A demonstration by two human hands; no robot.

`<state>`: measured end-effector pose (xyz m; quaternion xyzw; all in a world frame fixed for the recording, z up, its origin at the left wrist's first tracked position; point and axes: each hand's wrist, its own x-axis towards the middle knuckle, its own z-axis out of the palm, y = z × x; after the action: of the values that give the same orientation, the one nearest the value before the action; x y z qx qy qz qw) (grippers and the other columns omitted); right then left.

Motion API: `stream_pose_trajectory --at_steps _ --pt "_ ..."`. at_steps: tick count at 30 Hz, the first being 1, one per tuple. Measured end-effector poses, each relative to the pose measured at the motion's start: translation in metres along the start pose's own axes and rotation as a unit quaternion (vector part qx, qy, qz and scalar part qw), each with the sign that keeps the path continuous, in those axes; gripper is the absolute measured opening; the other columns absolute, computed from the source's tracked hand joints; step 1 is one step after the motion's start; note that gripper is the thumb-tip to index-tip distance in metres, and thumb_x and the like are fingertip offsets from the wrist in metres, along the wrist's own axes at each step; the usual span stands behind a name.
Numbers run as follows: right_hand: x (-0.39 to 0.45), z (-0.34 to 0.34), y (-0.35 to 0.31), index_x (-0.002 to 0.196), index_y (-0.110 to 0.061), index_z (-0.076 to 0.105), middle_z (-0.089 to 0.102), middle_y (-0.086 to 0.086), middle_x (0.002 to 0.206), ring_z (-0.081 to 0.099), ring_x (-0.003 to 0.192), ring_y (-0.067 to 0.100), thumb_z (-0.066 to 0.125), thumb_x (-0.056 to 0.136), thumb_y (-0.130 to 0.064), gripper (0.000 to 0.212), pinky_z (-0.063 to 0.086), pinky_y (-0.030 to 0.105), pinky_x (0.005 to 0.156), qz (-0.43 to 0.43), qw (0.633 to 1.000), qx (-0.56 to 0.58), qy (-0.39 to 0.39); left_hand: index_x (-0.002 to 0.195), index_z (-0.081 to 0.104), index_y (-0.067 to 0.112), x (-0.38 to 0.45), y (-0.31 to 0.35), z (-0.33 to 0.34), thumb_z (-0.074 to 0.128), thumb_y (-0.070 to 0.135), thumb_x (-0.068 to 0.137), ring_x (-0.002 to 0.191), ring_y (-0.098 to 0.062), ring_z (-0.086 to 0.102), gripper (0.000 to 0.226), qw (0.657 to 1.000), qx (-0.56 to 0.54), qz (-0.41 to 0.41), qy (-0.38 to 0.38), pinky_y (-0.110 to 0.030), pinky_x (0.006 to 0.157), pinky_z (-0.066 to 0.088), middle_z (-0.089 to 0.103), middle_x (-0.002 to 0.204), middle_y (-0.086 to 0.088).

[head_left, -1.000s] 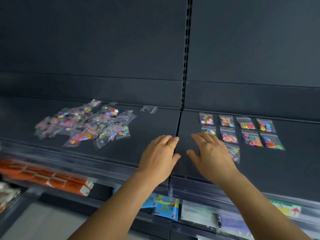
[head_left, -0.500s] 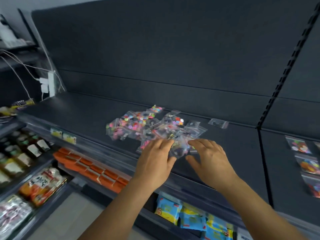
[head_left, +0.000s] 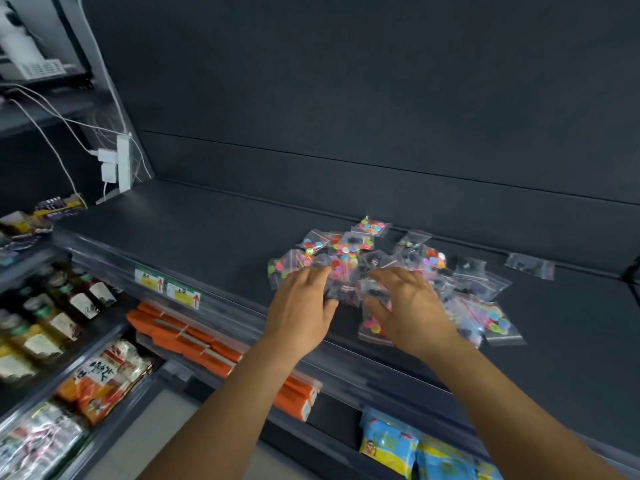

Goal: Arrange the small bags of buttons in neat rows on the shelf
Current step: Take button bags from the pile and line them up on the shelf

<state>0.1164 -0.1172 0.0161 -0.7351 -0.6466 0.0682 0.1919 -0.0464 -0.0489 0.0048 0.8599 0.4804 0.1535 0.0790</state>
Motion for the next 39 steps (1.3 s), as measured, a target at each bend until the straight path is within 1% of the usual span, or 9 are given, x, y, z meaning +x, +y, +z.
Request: stream_pose_trajectory --at_steps 10,16,19,25,27,29,31,35,39 --pt "0.074 0.038 -0.017 0.146 -0.024 0.028 0.04 0.003 0.146 0.034 0.135 0.026 0.047 0.095 -0.031 0.055 0.025 0.037 0.115 -0.035 0.997 0.003 -0.068 0.15 0.021 0.015 0.043 -0.051 0.008 0.048 0.02 0.096 0.138 -0.02 0.03 0.06 0.998 0.001 -0.064 -0.004 -0.034 0.115 0.026 0.033 0.15 -0.004" --pt "0.101 0.048 -0.015 0.139 -0.022 0.037 0.05 0.006 0.135 0.041 0.126 0.027 0.05 0.093 -0.026 0.048 0.035 0.039 0.107 -0.032 0.994 -0.009 -0.101 0.151 0.017 0.014 0.06 -0.069 0.012 0.045 0.0 0.092 0.142 -0.022 0.025 0.066 0.995 0.019 -0.095 -0.038 -0.038 0.117 0.023 0.027 0.155 -0.008" --pt "0.108 0.051 -0.015 0.133 -0.021 0.042 0.055 0.005 0.127 0.043 0.12 0.026 0.053 0.091 -0.026 0.044 0.036 0.035 0.104 -0.029 0.994 -0.018 -0.102 0.15 0.023 0.015 0.062 -0.074 0.015 0.045 0.004 0.095 0.136 -0.025 0.035 0.061 0.994 0.01 -0.099 -0.039 -0.037 0.112 0.029 0.037 0.15 -0.007" --pt "0.111 0.049 -0.019 0.136 -0.017 0.044 0.051 0.009 0.13 0.04 0.127 0.027 0.061 0.089 -0.025 0.051 0.028 0.034 0.111 0.005 0.996 0.001 -0.088 0.148 0.028 0.014 0.067 -0.078 0.012 0.052 0.018 0.095 0.121 -0.026 0.041 0.059 0.993 -0.012 -0.121 0.001 -0.034 0.101 0.037 0.053 0.129 -0.007" --pt "0.111 0.048 -0.019 0.128 -0.017 0.051 0.054 0.008 0.123 0.044 0.121 0.027 0.065 0.085 -0.024 0.045 0.037 0.034 0.105 0.019 0.997 0.028 -0.072 0.142 0.04 0.012 0.068 -0.079 0.01 0.055 0.02 0.093 0.116 -0.024 0.042 0.052 0.993 -0.008 -0.121 0.008 -0.033 0.098 0.038 0.055 0.12 -0.007" --pt "0.11 0.048 -0.018 0.116 -0.016 0.058 0.057 0.008 0.114 0.05 0.111 0.026 0.067 0.083 -0.02 0.035 0.045 0.034 0.095 0.029 0.997 0.049 -0.057 0.124 0.058 0.014 0.067 -0.08 0.009 0.059 0.024 0.09 0.111 -0.023 0.042 0.035 0.993 -0.01 -0.119 0.015 -0.031 0.095 0.04 0.054 0.112 -0.006" --pt "0.108 0.047 -0.018 0.105 -0.014 0.062 0.059 0.007 0.104 0.056 0.099 0.025 0.066 0.082 -0.014 0.024 0.051 0.034 0.083 0.031 0.996 0.066 -0.042 0.106 0.065 0.018 0.065 -0.08 0.008 0.065 0.027 0.087 0.11 -0.02 0.041 0.021 0.991 -0.026 -0.124 0.028 -0.031 0.095 0.041 0.051 0.109 -0.002" --pt "0.102 0.044 -0.017 0.091 -0.018 0.065 0.062 0.0 0.086 0.06 0.082 0.02 0.062 0.084 -0.013 0.01 0.044 0.024 0.063 0.041 0.996 0.075 -0.02 0.089 0.062 0.016 0.061 -0.078 0.005 0.068 0.026 0.085 0.109 -0.019 0.042 0.013 0.989 -0.063 -0.128 0.035 -0.031 0.091 0.042 0.052 0.109 -0.001" --pt "0.095 0.036 -0.021 0.091 -0.018 0.061 0.064 -0.002 0.084 0.061 0.075 0.018 0.061 0.089 -0.02 0.003 0.045 0.024 0.063 0.05 0.992 0.112 0.002 0.08 0.054 0.016 0.058 -0.071 -0.007 0.067 0.022 0.085 0.089 -0.017 0.053 0.015 0.985 -0.109 -0.119 0.065 -0.026 0.07 0.04 0.054 0.085 0.006"
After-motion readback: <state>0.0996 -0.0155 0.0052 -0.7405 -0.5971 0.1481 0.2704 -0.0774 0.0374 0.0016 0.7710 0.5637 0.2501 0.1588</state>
